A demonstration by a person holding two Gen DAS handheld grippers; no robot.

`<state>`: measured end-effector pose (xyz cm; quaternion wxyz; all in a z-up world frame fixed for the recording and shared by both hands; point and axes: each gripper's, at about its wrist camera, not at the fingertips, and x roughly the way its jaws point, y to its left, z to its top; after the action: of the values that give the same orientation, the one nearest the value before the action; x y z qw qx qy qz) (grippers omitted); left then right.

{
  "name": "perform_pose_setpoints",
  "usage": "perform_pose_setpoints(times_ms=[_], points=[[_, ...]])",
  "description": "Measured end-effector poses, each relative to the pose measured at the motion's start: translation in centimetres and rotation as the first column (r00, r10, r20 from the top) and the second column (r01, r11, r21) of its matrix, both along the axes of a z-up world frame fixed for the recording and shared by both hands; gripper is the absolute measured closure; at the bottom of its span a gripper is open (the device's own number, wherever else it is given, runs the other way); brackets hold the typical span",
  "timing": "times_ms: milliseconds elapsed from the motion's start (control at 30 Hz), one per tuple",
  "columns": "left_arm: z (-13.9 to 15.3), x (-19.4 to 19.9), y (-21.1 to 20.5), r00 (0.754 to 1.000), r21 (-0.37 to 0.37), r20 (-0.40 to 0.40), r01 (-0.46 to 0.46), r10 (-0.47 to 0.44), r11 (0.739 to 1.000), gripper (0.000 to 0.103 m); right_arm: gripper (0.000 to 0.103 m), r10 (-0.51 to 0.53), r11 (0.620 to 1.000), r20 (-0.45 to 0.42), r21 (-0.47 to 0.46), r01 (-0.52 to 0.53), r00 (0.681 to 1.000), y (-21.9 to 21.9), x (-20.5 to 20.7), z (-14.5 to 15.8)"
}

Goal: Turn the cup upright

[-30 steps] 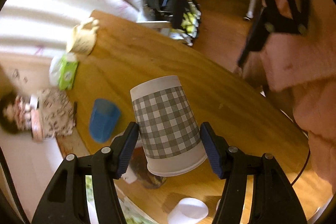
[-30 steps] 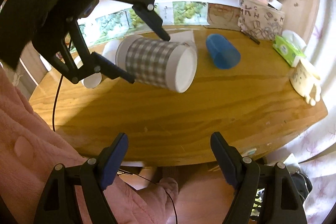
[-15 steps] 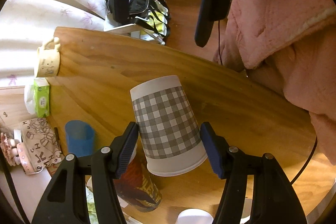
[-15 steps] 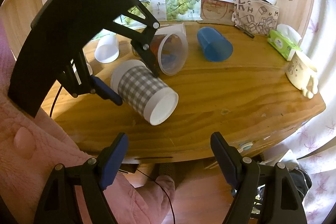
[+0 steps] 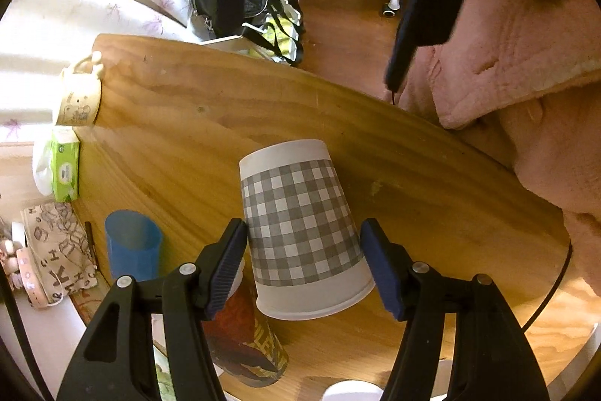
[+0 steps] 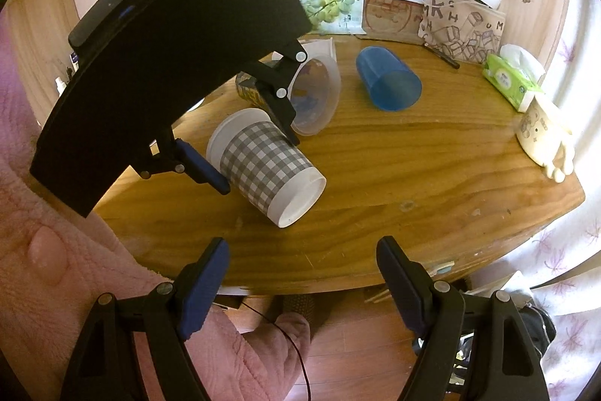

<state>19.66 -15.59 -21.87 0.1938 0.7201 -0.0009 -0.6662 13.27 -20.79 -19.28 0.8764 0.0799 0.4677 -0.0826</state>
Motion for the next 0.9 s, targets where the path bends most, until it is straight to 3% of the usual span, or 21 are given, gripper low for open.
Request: perform_pose_setpoints(times_ms=[167, 267, 633, 767, 900], points=[[0.0, 0.4, -0.2, 0.999, -0.007, -0.001, -0.032, 0.032, 0.999, 0.035, 0.022, 0.014, 1.000, -0.007, -0.005, -0.014, 1.000, 0.0, 0.3, -0.2], [0.4, 0.7, 0.0, 0.999, -0.020, -0.014, -0.051, 0.050, 0.999, 0.025, 0.022, 0.025, 1.000, -0.009, -0.016, -0.025, 1.000, 0.3, 0.4, -0.3], [2.2, 0.9, 0.9, 0.985, -0.106, -0.037, -0.170, 0.167, 0.980, 0.025, 0.022, 0.047, 0.998, 0.006, -0.052, -0.046, 0.999, 1.4, 0.2, 0.1], [3.6, 0.9, 1.2, 0.963, -0.143, -0.076, -0.267, 0.258, 0.953, 0.025, 0.022, 0.048, 0.996, 0.020, -0.073, -0.046, 0.999, 1.7, 0.0, 0.5], [5.0, 1.5, 1.3, 0.903, -0.145, -0.149, -0.423, 0.402, 0.895, 0.025, 0.022, 0.072, 0.992, 0.036, -0.107, -0.067, 0.997, 2.2, 0.0, 1.0]])
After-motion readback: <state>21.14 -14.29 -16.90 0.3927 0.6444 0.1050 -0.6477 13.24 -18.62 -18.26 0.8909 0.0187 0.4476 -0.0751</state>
